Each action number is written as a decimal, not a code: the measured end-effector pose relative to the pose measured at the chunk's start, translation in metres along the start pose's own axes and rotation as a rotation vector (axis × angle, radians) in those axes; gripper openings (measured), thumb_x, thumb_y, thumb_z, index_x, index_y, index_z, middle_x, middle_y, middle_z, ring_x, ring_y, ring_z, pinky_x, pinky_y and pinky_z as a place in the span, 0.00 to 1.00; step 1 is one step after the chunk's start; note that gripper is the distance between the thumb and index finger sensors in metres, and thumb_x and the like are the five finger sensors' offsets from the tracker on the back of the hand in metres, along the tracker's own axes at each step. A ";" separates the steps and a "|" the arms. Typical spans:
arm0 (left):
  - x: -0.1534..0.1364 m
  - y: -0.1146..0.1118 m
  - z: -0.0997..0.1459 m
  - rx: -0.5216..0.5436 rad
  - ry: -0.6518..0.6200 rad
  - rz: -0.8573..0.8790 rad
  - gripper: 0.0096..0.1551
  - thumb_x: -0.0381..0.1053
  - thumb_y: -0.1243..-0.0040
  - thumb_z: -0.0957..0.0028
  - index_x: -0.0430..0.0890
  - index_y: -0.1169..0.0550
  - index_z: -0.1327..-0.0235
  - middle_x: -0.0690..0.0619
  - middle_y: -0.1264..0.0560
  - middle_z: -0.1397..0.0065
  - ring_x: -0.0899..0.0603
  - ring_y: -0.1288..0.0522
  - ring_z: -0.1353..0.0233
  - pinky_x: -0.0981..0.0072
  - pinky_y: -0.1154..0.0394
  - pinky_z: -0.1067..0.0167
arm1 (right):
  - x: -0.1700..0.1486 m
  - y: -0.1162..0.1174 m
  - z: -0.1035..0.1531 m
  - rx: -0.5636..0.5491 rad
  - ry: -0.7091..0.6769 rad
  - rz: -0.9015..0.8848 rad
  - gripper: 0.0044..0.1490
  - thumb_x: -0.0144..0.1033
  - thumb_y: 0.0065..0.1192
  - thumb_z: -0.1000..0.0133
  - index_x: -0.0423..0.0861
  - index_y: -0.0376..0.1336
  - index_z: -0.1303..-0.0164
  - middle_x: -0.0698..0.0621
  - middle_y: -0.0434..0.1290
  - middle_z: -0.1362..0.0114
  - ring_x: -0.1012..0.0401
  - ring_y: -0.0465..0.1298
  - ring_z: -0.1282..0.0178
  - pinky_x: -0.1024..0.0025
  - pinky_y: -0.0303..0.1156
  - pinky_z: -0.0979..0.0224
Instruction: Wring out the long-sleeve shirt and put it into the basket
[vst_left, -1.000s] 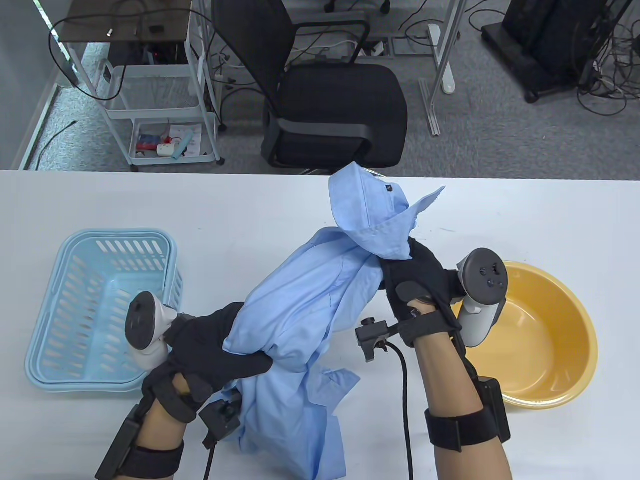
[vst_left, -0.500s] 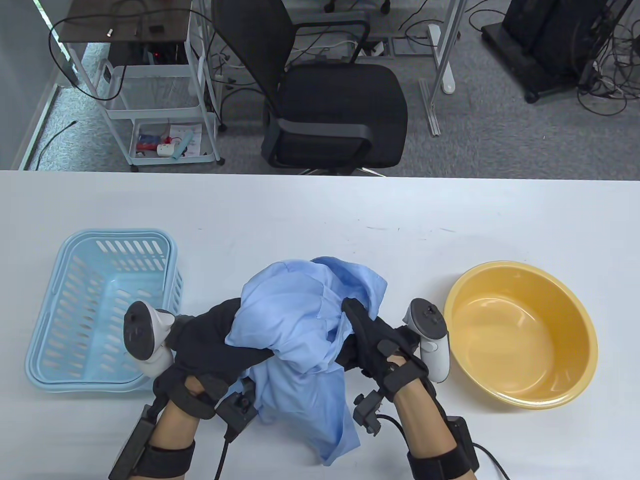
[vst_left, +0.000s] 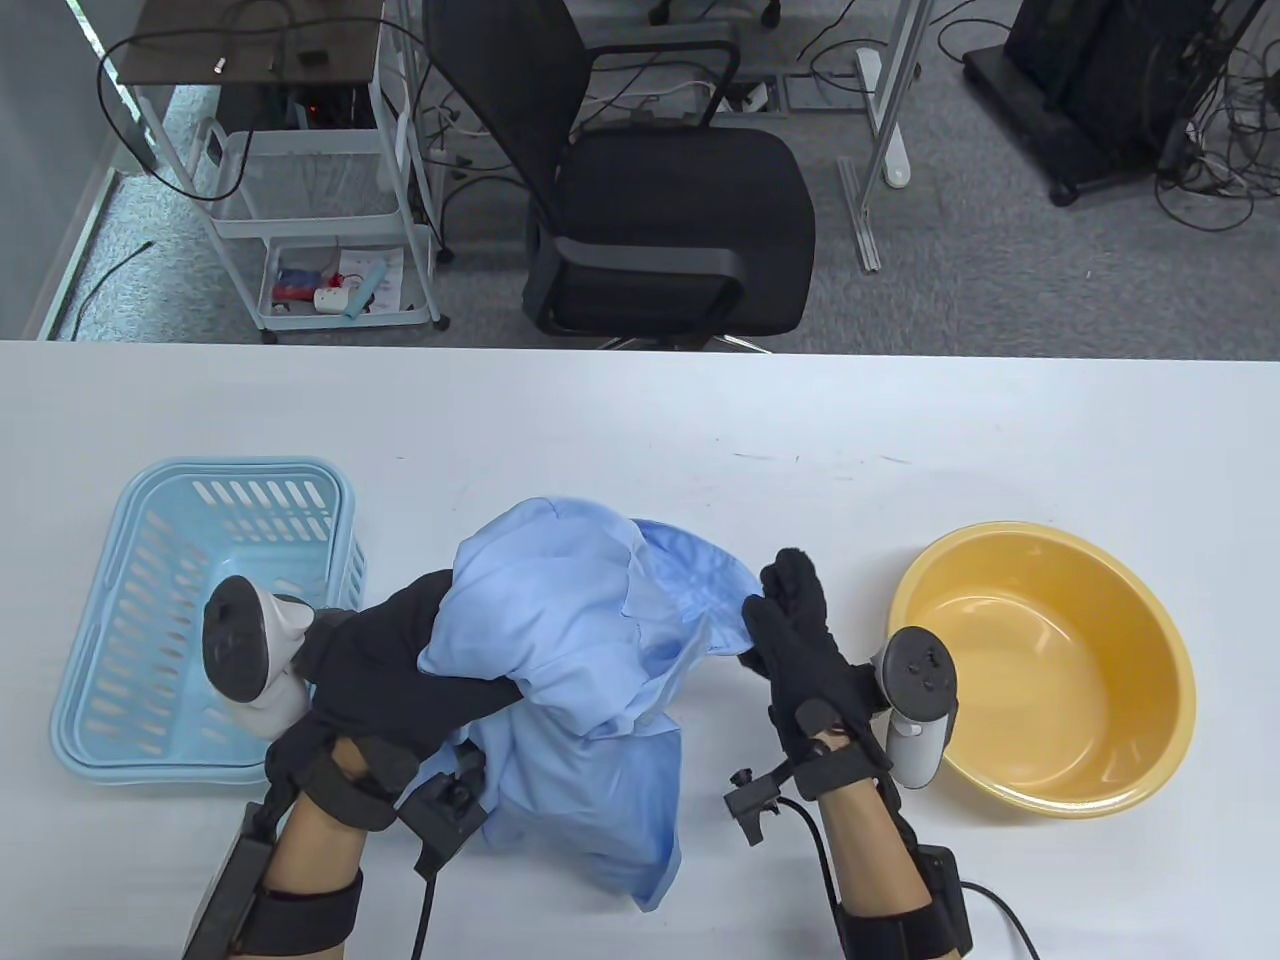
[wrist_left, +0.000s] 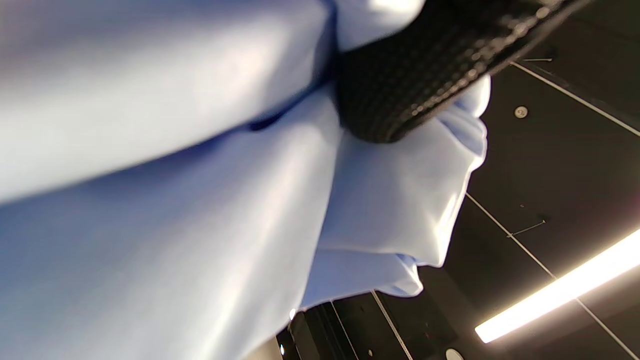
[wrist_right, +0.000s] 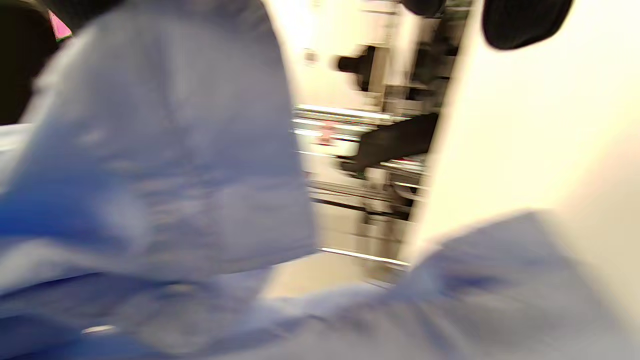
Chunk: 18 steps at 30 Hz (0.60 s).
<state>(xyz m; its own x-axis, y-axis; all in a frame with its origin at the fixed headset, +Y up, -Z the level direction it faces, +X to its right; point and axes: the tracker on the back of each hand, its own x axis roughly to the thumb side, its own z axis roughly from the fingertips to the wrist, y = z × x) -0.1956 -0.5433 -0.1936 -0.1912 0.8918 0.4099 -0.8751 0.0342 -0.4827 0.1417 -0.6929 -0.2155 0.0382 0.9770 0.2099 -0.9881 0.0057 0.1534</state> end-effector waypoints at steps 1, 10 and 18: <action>0.000 -0.001 -0.002 -0.012 0.010 0.013 0.30 0.52 0.22 0.59 0.54 0.21 0.41 0.60 0.19 0.37 0.43 0.15 0.40 0.41 0.27 0.28 | 0.008 0.002 -0.001 0.035 -0.078 -0.044 0.72 0.82 0.52 0.43 0.46 0.24 0.16 0.40 0.27 0.12 0.36 0.31 0.14 0.18 0.45 0.25; 0.002 -0.020 -0.019 -0.024 0.012 0.042 0.30 0.53 0.24 0.55 0.54 0.23 0.39 0.60 0.21 0.35 0.44 0.16 0.36 0.40 0.29 0.26 | 0.051 0.049 0.003 0.791 -0.220 -0.018 0.91 0.86 0.70 0.54 0.51 0.14 0.19 0.33 0.19 0.12 0.31 0.24 0.15 0.10 0.39 0.28; -0.015 -0.065 -0.034 -0.058 -0.072 0.140 0.30 0.56 0.29 0.49 0.57 0.28 0.34 0.63 0.25 0.30 0.45 0.21 0.29 0.40 0.35 0.19 | 0.071 0.070 0.015 0.459 -0.267 0.309 0.99 0.65 0.87 0.57 0.46 0.08 0.30 0.29 0.31 0.15 0.33 0.56 0.16 0.28 0.67 0.28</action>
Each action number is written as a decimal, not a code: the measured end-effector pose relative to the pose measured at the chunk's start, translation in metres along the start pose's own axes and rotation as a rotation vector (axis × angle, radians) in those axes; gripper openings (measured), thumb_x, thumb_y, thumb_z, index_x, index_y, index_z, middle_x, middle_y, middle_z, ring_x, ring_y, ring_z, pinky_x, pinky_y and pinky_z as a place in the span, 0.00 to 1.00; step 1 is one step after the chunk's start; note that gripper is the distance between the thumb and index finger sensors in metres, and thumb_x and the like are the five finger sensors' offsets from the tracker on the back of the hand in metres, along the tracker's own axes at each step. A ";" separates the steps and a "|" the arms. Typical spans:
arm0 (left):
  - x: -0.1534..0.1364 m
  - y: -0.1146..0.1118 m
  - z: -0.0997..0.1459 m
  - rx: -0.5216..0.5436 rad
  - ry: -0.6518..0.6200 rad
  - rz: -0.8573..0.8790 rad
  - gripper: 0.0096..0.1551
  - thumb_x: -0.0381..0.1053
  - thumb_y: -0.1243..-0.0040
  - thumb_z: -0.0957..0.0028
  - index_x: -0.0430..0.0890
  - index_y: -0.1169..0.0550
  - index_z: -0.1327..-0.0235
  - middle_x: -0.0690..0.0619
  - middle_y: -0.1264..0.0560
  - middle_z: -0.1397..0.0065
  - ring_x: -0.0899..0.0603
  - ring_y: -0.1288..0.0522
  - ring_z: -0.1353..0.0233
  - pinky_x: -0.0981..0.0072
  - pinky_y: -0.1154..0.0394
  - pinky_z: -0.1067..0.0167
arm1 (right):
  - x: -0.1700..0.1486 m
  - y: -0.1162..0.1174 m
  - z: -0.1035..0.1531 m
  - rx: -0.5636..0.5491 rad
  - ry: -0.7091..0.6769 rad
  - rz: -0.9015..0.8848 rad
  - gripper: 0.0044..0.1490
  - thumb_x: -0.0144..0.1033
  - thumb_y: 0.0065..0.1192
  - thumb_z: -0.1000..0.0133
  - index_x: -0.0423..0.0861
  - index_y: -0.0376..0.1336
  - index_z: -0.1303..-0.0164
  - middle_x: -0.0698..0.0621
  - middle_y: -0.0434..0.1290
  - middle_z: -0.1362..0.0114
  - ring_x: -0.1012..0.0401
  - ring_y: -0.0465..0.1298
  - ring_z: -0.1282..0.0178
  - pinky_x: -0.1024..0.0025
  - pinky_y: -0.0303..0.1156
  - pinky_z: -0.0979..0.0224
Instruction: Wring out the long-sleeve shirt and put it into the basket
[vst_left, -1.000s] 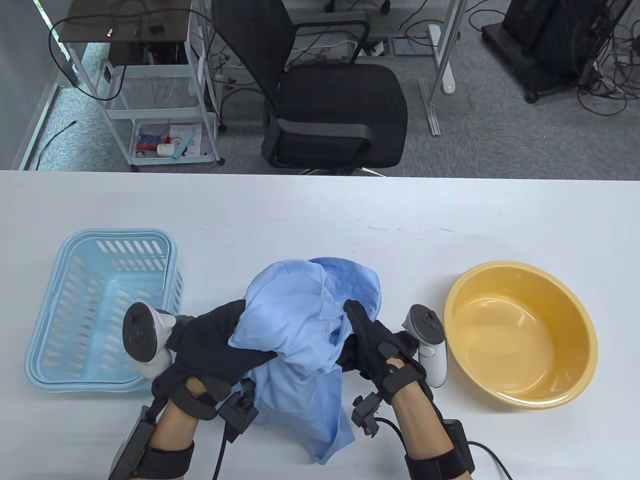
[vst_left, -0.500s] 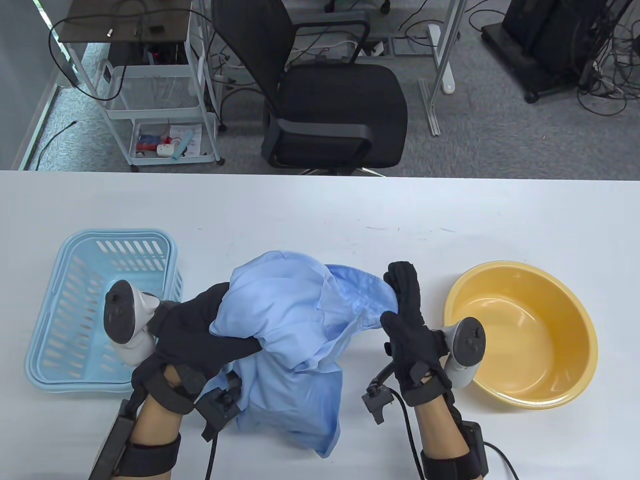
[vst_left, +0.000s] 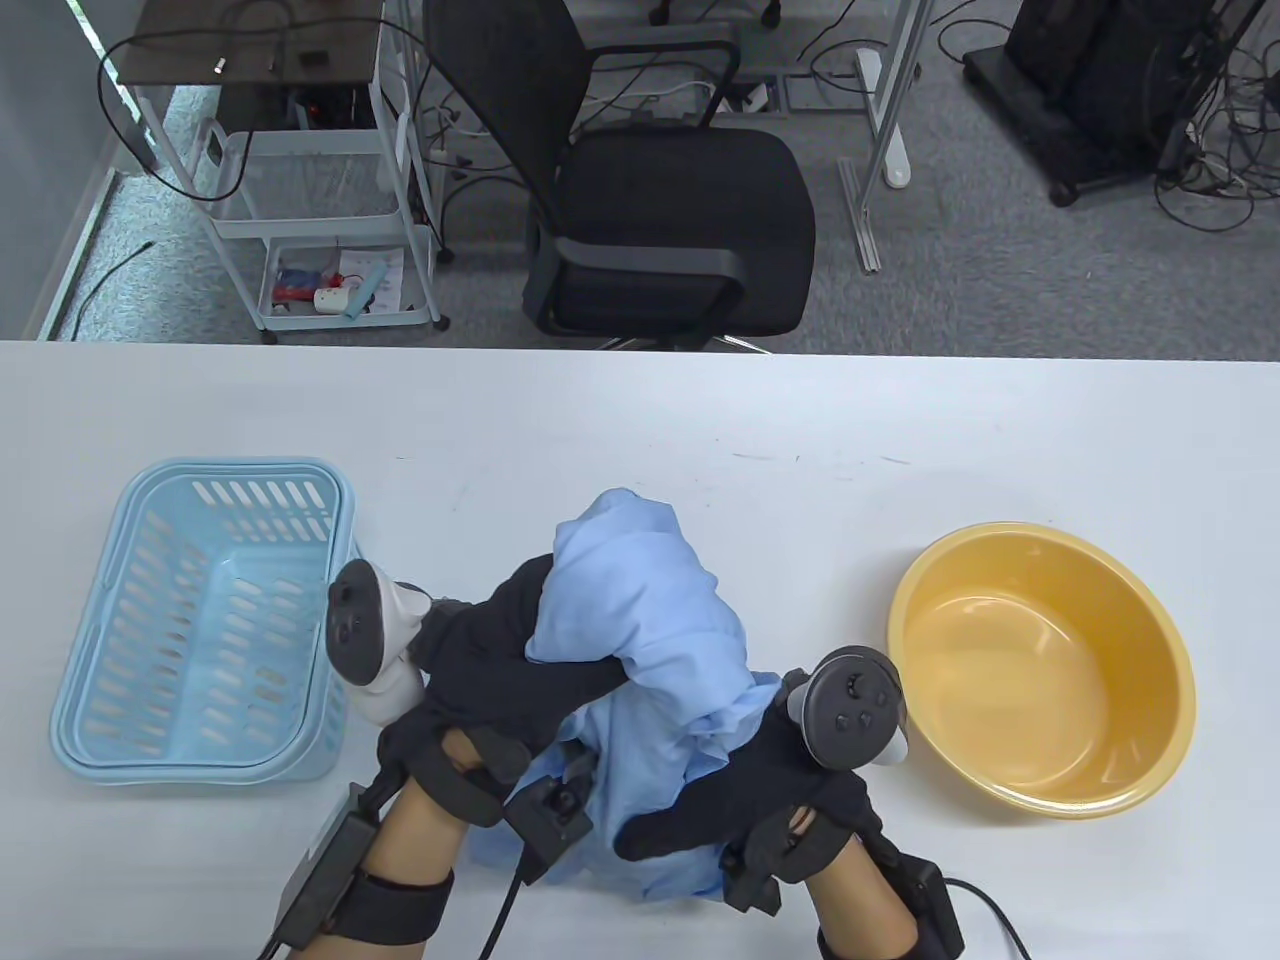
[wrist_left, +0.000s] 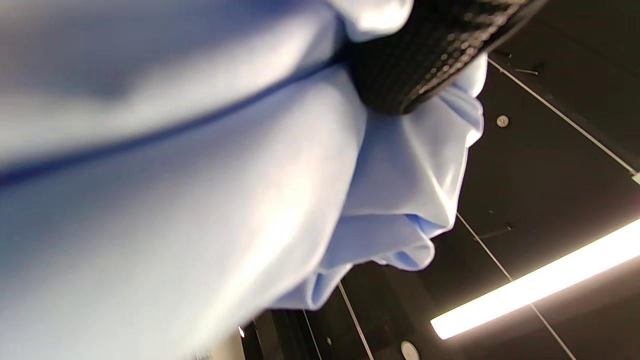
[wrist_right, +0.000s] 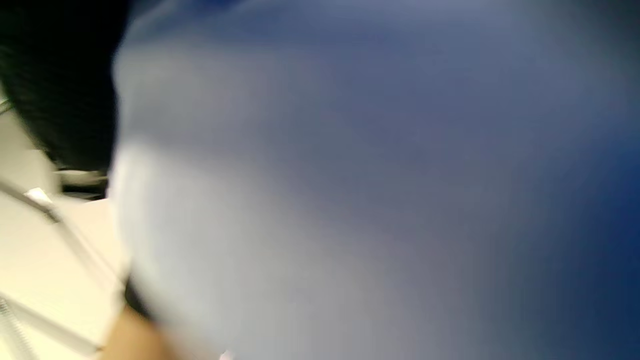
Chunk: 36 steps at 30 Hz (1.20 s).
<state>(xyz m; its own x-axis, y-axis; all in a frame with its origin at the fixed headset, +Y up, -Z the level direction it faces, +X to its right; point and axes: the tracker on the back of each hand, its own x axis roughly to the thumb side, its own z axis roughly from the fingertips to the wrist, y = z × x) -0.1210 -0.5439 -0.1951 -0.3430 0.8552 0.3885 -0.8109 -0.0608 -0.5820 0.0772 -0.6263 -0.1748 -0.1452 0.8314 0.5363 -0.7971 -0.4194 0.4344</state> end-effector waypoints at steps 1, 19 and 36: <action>-0.002 -0.003 -0.001 -0.026 -0.003 0.005 0.30 0.56 0.29 0.49 0.58 0.28 0.34 0.63 0.25 0.30 0.45 0.21 0.28 0.40 0.35 0.19 | -0.001 0.000 0.001 -0.057 -0.028 0.006 0.99 0.61 0.90 0.59 0.47 0.11 0.28 0.30 0.35 0.14 0.35 0.62 0.19 0.31 0.71 0.30; 0.009 -0.002 0.007 -0.136 -0.045 -0.032 0.35 0.60 0.24 0.60 0.54 0.23 0.37 0.60 0.21 0.32 0.42 0.19 0.29 0.31 0.36 0.21 | 0.001 -0.006 0.007 -0.362 0.095 0.273 0.42 0.35 0.86 0.49 0.37 0.62 0.31 0.46 0.77 0.40 0.59 0.83 0.58 0.67 0.83 0.64; 0.018 0.017 0.061 -0.163 -0.044 -0.248 0.26 0.48 0.20 0.63 0.53 0.16 0.49 0.64 0.18 0.36 0.44 0.23 0.21 0.26 0.40 0.22 | 0.006 -0.045 0.028 -0.624 0.042 0.237 0.31 0.40 0.76 0.41 0.46 0.63 0.31 0.39 0.75 0.32 0.45 0.81 0.39 0.45 0.84 0.45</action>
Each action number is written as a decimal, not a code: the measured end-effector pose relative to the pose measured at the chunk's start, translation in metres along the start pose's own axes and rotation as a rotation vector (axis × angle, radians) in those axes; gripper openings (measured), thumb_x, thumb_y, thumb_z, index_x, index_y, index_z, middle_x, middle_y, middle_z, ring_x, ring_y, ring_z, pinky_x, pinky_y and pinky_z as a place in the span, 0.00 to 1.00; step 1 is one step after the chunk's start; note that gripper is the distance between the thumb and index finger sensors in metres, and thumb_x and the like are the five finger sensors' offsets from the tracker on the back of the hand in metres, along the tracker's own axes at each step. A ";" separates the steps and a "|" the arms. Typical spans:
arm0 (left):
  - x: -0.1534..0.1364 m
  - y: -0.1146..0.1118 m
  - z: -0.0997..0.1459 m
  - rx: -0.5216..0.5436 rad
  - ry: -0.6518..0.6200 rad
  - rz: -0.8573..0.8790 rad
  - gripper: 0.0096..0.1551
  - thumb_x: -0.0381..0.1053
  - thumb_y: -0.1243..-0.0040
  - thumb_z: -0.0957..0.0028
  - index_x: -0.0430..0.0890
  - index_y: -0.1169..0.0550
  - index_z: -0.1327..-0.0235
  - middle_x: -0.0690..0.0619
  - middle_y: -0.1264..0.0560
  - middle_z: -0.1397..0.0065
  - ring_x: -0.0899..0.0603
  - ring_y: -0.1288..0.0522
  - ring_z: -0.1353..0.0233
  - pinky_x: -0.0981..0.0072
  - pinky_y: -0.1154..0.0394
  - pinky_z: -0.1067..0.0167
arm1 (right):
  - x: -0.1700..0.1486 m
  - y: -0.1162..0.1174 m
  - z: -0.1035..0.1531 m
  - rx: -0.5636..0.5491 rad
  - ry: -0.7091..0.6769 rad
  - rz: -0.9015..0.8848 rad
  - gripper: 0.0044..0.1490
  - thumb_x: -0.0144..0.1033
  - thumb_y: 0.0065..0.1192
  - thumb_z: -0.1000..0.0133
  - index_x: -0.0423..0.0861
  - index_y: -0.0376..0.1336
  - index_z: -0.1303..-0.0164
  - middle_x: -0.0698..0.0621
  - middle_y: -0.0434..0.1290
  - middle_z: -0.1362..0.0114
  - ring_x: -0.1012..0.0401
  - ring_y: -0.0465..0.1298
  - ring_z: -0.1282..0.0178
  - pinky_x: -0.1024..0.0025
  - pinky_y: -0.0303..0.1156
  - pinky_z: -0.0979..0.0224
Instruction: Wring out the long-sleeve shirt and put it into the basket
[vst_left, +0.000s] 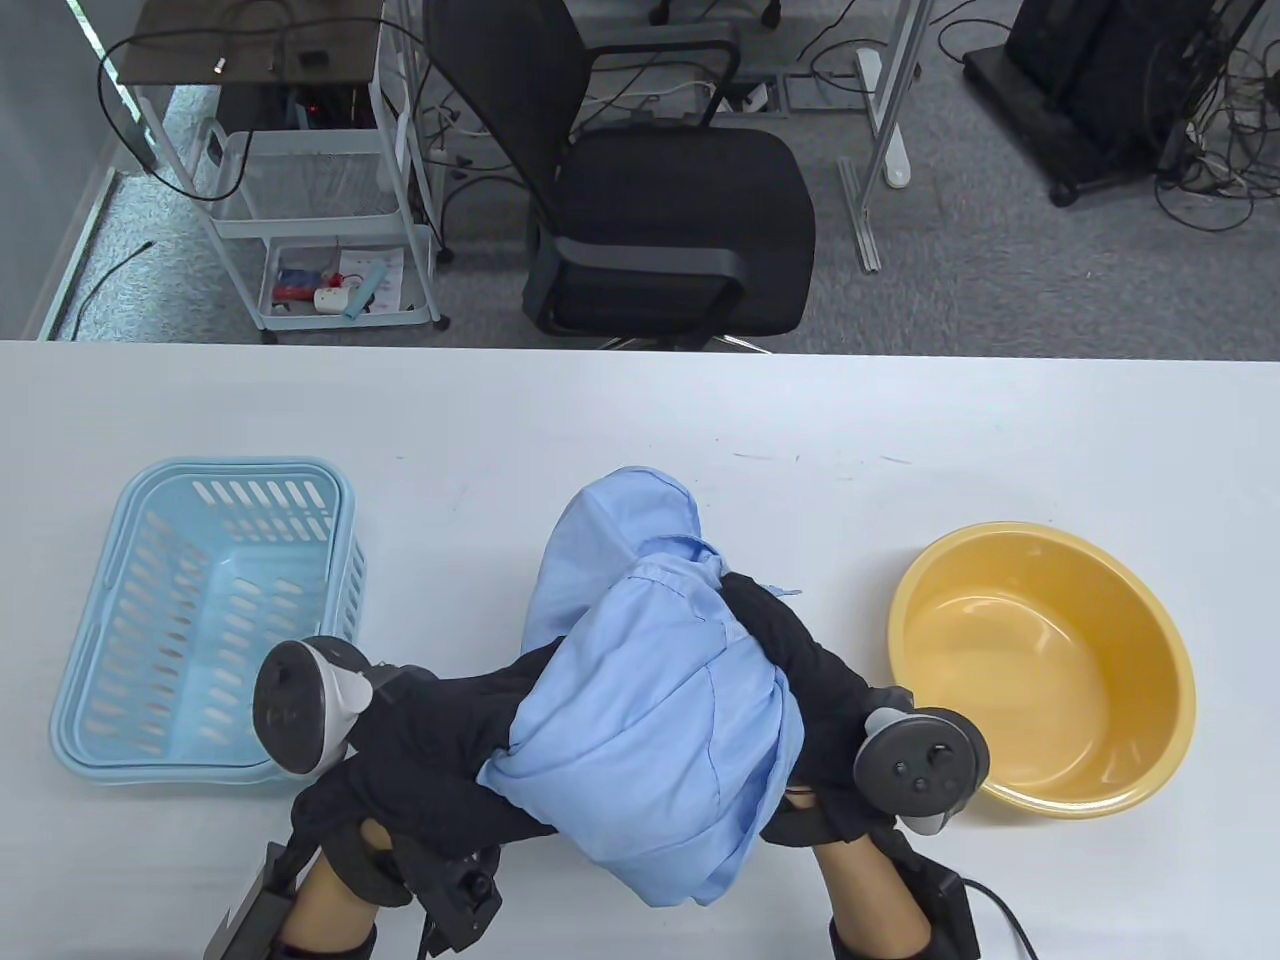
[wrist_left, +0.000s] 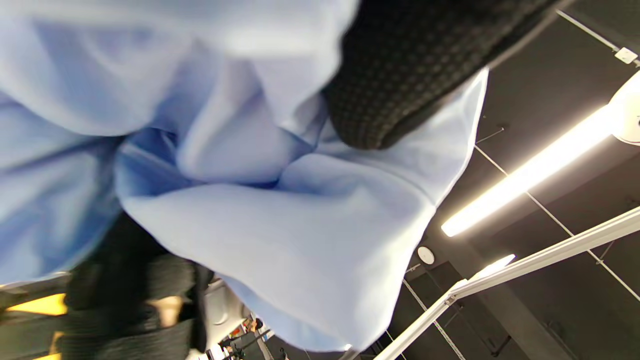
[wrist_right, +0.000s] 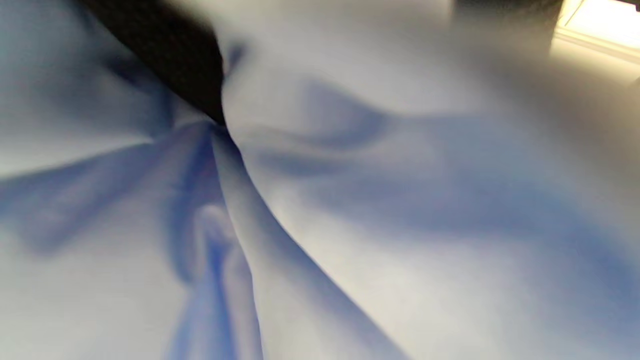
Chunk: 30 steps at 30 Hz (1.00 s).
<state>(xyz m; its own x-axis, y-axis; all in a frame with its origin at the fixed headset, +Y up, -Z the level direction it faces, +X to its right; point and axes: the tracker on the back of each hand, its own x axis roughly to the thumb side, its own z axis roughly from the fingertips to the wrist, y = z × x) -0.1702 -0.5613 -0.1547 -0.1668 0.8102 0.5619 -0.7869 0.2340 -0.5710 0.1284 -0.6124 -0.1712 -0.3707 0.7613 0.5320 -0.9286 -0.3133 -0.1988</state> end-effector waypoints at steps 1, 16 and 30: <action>-0.003 0.000 0.004 0.010 0.002 -0.012 0.25 0.48 0.20 0.63 0.56 0.16 0.50 0.64 0.18 0.36 0.45 0.24 0.20 0.25 0.40 0.22 | 0.001 -0.003 -0.001 -0.001 0.003 -0.020 0.31 0.39 0.77 0.41 0.45 0.63 0.31 0.39 0.75 0.32 0.45 0.82 0.39 0.46 0.85 0.45; -0.077 -0.033 0.049 0.064 0.087 -0.511 0.26 0.49 0.24 0.60 0.68 0.20 0.48 0.76 0.25 0.27 0.50 0.40 0.10 0.28 0.54 0.18 | -0.011 0.007 -0.001 0.088 0.195 -0.583 0.34 0.22 0.77 0.47 0.43 0.63 0.30 0.38 0.71 0.27 0.42 0.76 0.32 0.40 0.80 0.37; -0.119 -0.017 0.069 0.329 0.237 0.046 0.61 0.80 0.27 0.65 0.56 0.36 0.20 0.53 0.38 0.15 0.30 0.41 0.14 0.16 0.48 0.30 | -0.015 0.016 0.005 -0.003 0.119 -0.285 0.35 0.21 0.71 0.44 0.42 0.58 0.26 0.38 0.65 0.23 0.41 0.70 0.26 0.38 0.74 0.31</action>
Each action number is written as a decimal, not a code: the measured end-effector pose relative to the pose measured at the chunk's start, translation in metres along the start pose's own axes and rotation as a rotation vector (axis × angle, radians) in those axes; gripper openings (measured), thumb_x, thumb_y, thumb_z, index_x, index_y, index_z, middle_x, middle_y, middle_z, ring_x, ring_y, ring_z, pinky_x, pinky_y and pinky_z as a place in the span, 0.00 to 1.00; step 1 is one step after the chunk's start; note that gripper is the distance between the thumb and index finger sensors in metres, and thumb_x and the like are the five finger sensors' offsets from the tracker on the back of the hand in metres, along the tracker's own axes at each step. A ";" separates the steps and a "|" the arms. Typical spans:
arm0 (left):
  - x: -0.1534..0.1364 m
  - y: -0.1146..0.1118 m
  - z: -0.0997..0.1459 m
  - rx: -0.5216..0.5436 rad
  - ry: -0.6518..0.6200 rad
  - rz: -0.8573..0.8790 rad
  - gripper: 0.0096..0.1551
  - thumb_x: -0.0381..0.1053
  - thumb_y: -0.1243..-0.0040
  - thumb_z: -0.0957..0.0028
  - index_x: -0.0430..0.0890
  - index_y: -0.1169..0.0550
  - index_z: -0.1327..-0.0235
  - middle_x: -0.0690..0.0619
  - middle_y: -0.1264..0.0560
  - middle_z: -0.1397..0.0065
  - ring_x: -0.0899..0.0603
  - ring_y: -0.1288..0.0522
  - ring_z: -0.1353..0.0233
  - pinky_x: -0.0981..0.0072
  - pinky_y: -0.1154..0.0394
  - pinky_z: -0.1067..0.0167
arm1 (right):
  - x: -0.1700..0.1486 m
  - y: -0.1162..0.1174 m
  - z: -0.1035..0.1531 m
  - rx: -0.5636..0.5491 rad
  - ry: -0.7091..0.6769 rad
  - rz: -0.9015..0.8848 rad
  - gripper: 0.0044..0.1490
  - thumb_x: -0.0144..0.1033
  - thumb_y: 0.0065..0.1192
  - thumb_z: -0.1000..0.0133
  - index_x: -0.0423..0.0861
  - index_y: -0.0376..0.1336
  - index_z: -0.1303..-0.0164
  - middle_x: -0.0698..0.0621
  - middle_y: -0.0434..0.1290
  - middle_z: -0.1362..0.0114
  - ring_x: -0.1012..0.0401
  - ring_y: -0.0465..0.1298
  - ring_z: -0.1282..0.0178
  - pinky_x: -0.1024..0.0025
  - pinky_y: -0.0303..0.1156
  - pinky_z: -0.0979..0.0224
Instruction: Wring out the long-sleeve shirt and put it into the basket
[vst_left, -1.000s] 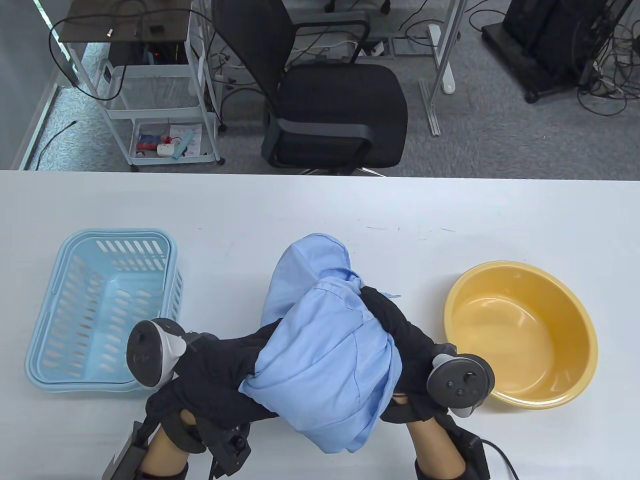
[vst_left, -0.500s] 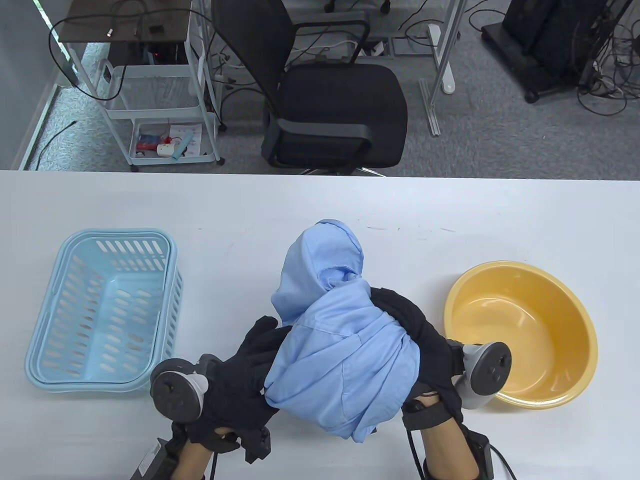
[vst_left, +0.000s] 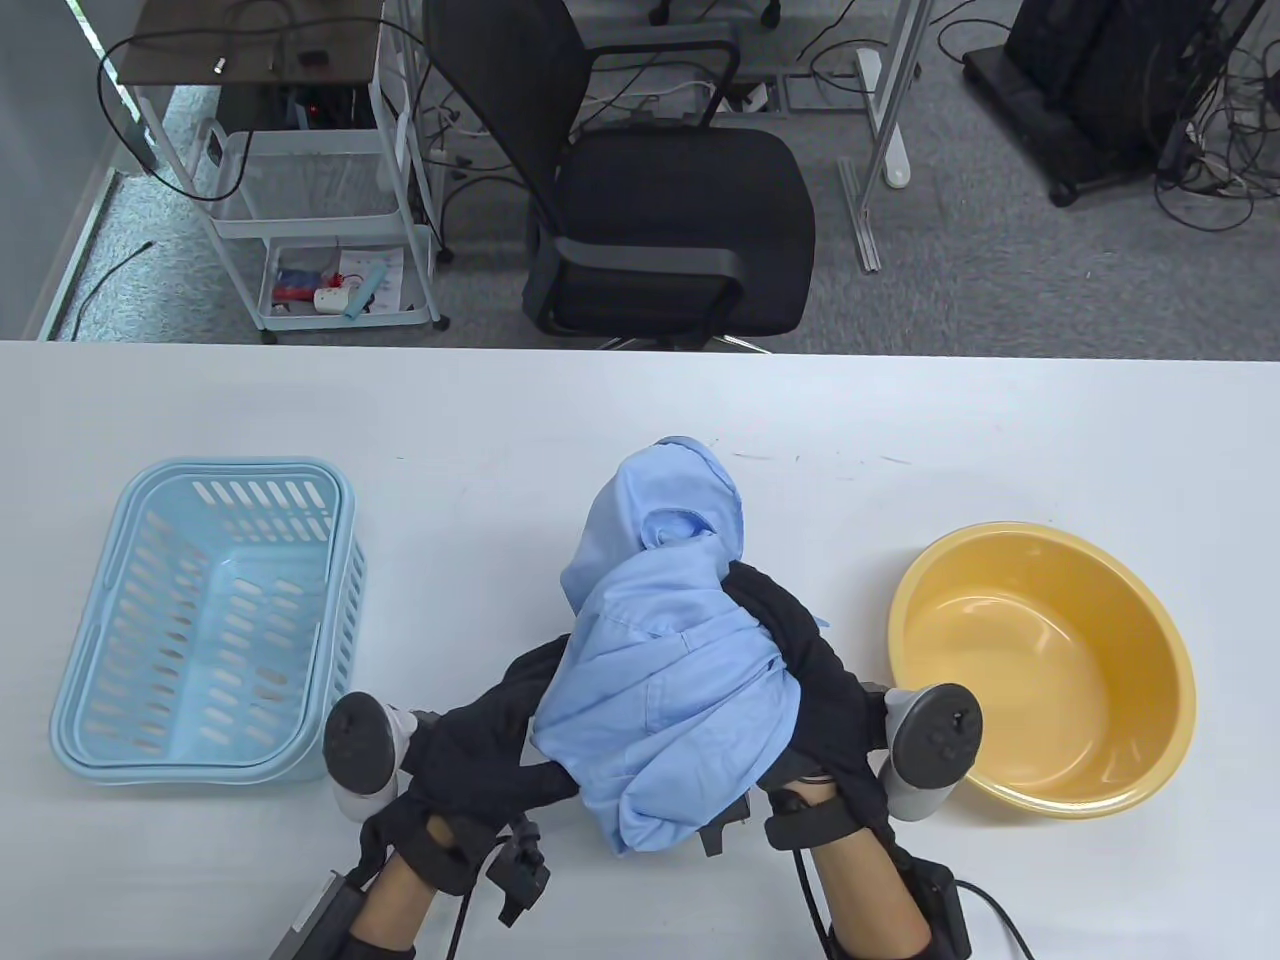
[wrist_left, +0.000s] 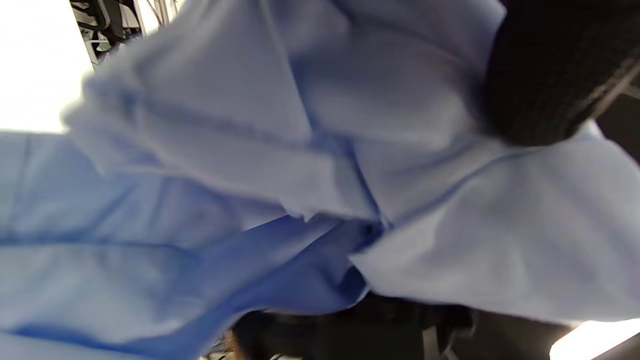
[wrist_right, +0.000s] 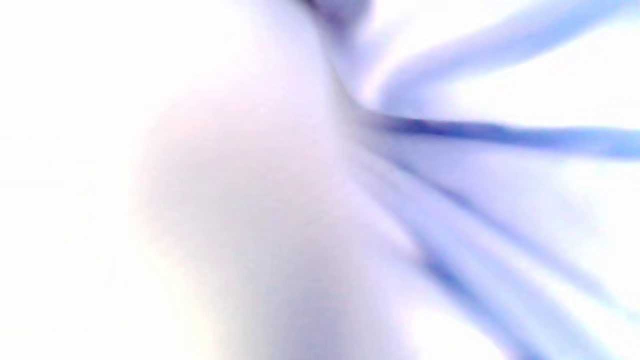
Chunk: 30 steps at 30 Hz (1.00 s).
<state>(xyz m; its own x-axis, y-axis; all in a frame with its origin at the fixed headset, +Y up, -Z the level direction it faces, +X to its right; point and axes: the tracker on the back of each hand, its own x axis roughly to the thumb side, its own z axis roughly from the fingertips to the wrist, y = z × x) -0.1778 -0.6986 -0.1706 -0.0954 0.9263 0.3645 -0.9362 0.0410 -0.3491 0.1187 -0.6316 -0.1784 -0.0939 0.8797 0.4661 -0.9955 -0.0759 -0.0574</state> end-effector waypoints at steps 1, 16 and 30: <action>-0.001 0.000 0.003 -0.017 0.069 0.000 0.74 0.83 0.28 0.67 0.56 0.52 0.15 0.48 0.52 0.12 0.27 0.47 0.13 0.14 0.49 0.31 | 0.003 0.003 0.001 -0.004 -0.022 -0.013 0.35 0.22 0.70 0.44 0.42 0.58 0.26 0.38 0.64 0.23 0.41 0.70 0.26 0.38 0.74 0.31; 0.012 -0.019 0.015 -0.204 0.164 -0.123 0.91 0.83 0.26 0.72 0.44 0.69 0.23 0.34 0.75 0.22 0.21 0.64 0.16 0.11 0.55 0.33 | 0.021 0.035 0.015 0.101 -0.174 0.035 0.34 0.22 0.71 0.44 0.43 0.59 0.27 0.40 0.65 0.23 0.42 0.71 0.26 0.37 0.74 0.31; 0.012 -0.001 0.019 0.000 0.046 -0.133 0.58 0.63 0.14 0.65 0.43 0.33 0.27 0.48 0.27 0.30 0.36 0.18 0.34 0.17 0.34 0.34 | 0.003 0.092 0.034 0.410 0.039 -0.448 0.33 0.24 0.70 0.43 0.45 0.59 0.27 0.42 0.64 0.22 0.45 0.68 0.23 0.41 0.72 0.28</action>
<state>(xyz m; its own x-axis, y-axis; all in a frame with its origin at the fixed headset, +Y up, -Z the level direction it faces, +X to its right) -0.1847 -0.6941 -0.1499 0.0448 0.9288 0.3679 -0.9394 0.1645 -0.3008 0.0266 -0.6519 -0.1524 0.3282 0.8840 0.3330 -0.8637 0.1380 0.4848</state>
